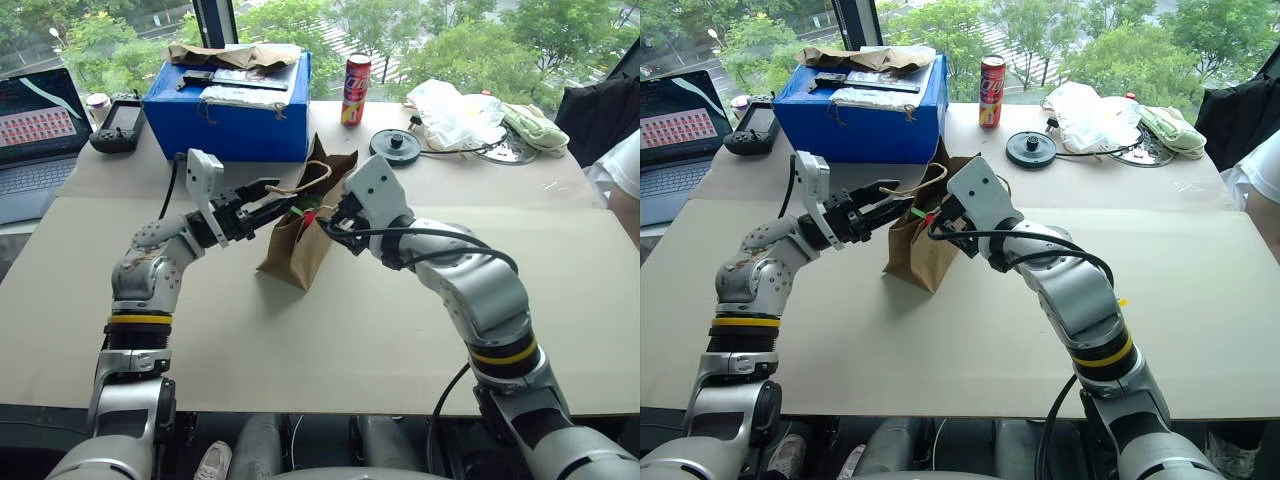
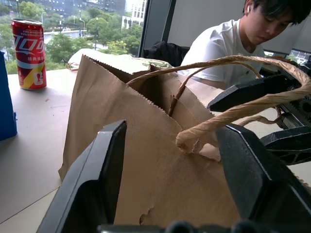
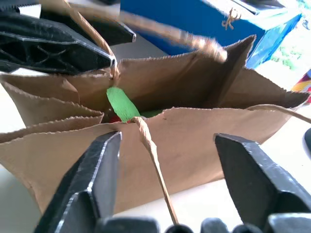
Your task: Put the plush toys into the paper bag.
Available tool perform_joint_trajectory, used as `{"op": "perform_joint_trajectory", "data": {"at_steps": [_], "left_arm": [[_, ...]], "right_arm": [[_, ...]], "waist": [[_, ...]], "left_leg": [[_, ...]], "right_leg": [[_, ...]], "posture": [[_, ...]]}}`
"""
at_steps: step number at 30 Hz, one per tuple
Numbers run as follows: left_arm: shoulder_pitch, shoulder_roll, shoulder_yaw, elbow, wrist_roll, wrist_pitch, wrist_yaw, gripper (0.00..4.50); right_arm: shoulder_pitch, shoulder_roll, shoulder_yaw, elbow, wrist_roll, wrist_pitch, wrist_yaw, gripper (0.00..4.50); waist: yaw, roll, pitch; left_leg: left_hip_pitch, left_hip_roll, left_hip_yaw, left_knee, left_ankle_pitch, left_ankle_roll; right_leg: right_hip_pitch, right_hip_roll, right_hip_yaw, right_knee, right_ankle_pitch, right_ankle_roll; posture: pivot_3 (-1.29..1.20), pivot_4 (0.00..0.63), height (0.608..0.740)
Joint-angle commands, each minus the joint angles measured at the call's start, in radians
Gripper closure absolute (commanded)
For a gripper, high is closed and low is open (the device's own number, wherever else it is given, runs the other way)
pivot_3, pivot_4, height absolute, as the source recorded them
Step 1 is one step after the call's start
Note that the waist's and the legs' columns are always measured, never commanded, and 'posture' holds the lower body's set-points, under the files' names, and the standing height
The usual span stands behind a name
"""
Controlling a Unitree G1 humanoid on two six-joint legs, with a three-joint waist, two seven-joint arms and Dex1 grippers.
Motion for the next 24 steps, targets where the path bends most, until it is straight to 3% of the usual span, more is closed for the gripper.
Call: {"op": "perform_joint_trajectory", "data": {"at_steps": [1, 11, 14, 19, 24], "left_arm": [[-0.002, 0.037, 0.058, -0.099, -0.073, 0.073, 0.014, 0.03], [0.154, 0.127, 0.162, -0.193, -0.174, 0.216, 0.041, 0.03], [0.233, 0.137, 0.138, -0.218, -0.131, 0.173, 0.037, 0.0], [0.287, 0.128, 0.094, -0.24, -0.084, 0.112, 0.032, 0.0], [0.293, 0.127, 0.066, -0.231, -0.052, 0.069, 0.022, 0.0]], "right_arm": [[-0.02, -0.027, -0.101, -0.093, 0.059, -0.012, 0.046, 0.0], [-0.042, -0.16, -0.373, -0.129, 0.309, 0.029, 0.214, 0.0], [-0.014, -0.186, -0.378, -0.143, 0.384, 0.057, 0.253, 0.67], [0.059, -0.216, -0.316, -0.186, 0.476, 0.07, 0.307, 2.39], [0.08, -0.255, -0.168, -0.139, 0.397, 0.036, 0.28, 4.11]], "waist": [[0.0, 0.0, 0.0], [-0.004, 0.0, 0.0], [0.0, 0.0, 0.0], [0.003, 0.0, 0.0], [0.002, 0.0, 0.0]], "left_leg": [[0.0, 0.0, 0.0, 0.0, 0.0, 0.0], [0.001, 0.001, 0.0, -0.001, 0.0, 0.0], [0.002, 0.001, 0.0, -0.001, 0.0, 0.0], [0.002, 0.0, 0.0, -0.001, 0.0, 0.0], [0.002, 0.0, 0.0, -0.001, 0.0, 0.0]], "right_leg": [[0.0, 0.0, 0.0, 0.0, 0.0, 0.0], [0.0, 0.0, 0.0, -0.001, 0.0, 0.0], [0.0, -0.001, 0.0, -0.001, 0.0, -0.001], [0.001, -0.002, 0.0, -0.002, -0.001, -0.001], [0.001, -0.004, 0.0, -0.003, -0.001, -0.001]], "posture": [[0.0, 0.15, 0.739], [0.0, 0.15, 0.739], [0.0, 0.15, 0.739], [0.0, 0.15, 0.739], [0.0, 0.15, 0.739]]}}
